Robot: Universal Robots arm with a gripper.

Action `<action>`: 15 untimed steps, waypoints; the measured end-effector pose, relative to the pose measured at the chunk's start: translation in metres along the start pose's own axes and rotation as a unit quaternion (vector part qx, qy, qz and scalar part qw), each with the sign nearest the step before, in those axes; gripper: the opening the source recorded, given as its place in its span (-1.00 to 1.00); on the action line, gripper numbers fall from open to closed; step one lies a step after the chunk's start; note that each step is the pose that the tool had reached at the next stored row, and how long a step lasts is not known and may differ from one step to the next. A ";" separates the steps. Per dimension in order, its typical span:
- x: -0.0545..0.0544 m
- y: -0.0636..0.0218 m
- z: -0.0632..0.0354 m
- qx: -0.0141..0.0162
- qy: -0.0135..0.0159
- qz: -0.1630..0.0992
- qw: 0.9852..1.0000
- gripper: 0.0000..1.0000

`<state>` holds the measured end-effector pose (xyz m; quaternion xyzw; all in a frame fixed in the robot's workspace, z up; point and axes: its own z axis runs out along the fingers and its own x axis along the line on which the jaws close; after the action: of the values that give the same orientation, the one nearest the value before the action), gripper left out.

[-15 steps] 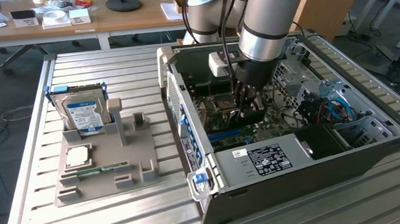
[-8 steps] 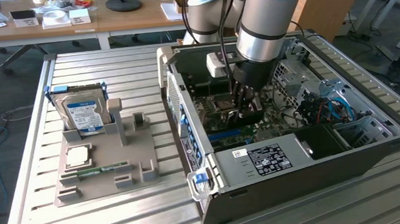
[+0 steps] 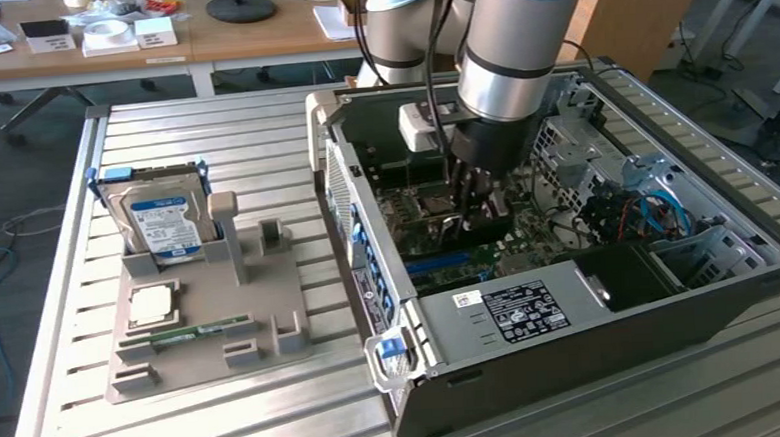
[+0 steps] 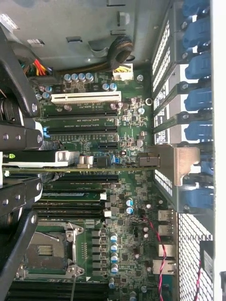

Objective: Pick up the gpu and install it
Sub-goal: 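Insert the gpu into the slot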

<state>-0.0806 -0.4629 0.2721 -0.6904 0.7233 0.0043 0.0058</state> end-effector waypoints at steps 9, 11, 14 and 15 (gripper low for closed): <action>0.000 0.0026 0.0000 0.000 0.000 0.000 1.000 -0.47; 0.000 0.0027 0.0000 0.000 0.000 0.000 1.000 -0.47; -0.001 0.0034 0.0001 0.000 0.000 0.000 1.000 -0.47; -0.001 0.0034 0.0001 0.000 0.000 0.000 1.000 -0.47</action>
<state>-0.0839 -0.4615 0.2719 -0.6903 0.7235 0.0042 0.0057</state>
